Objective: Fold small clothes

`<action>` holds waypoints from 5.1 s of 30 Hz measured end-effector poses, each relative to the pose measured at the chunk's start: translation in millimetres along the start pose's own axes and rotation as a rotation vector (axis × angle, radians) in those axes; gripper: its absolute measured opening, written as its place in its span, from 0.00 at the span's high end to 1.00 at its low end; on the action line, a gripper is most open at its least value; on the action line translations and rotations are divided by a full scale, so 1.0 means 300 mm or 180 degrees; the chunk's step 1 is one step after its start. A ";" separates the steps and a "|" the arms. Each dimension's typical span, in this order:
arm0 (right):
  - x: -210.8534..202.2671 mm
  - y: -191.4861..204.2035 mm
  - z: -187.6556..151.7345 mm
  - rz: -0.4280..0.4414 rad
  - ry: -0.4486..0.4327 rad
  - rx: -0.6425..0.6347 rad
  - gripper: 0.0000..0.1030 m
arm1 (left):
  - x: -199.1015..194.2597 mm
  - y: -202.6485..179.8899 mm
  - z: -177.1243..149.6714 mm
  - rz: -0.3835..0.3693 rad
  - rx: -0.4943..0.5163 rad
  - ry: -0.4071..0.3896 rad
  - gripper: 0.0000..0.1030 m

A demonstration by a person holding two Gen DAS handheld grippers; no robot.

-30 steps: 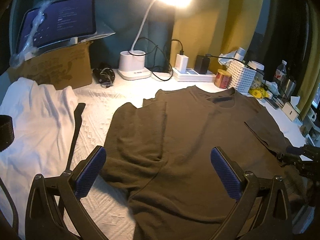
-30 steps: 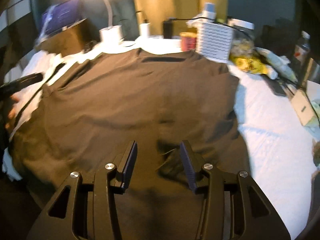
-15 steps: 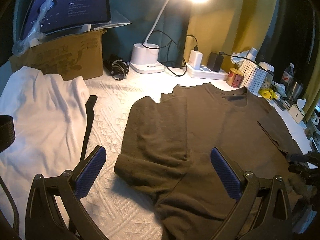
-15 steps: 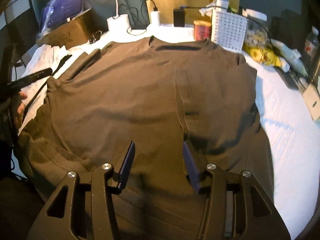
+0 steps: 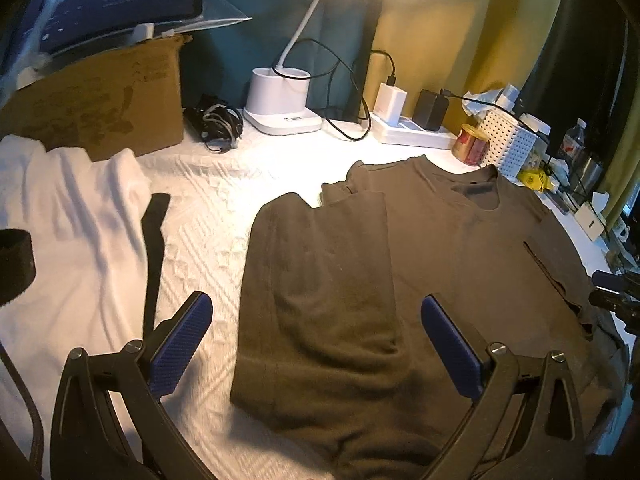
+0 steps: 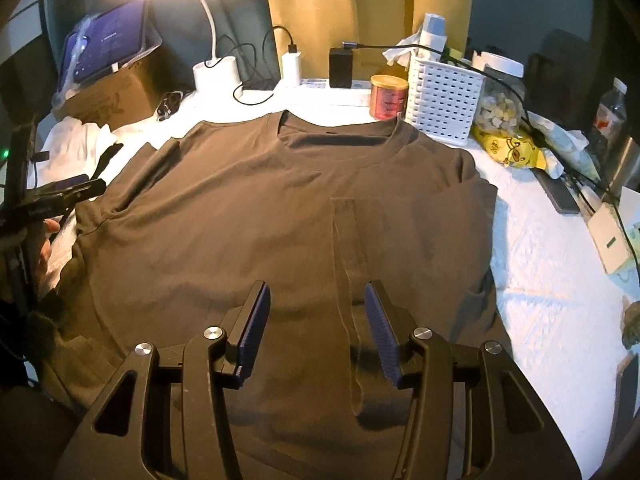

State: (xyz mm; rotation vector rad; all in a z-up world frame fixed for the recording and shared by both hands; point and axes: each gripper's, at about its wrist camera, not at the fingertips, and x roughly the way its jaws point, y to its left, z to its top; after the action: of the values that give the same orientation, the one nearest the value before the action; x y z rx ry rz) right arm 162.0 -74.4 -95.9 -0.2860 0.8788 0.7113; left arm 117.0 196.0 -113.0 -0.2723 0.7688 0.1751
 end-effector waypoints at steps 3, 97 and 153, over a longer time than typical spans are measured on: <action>0.023 0.016 0.020 0.0000 0.0024 -0.0008 0.49 | 0.035 0.005 0.010 -0.0011 0.0048 0.0062 0.01; -0.101 -0.402 -0.222 0.0184 -0.0431 0.0914 0.49 | 0.075 -0.388 -0.057 -0.0492 0.0437 0.0665 0.45; -0.148 -0.475 -0.297 0.0182 -0.0516 0.1095 0.49 | 0.144 -0.552 -0.010 -0.0931 0.0809 0.0847 0.16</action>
State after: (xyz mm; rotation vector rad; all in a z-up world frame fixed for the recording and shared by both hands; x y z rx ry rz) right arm 185.0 -244.4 -123.8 0.1026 0.8402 0.6142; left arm 187.7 40.1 -116.1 -0.1649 0.9941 -0.2389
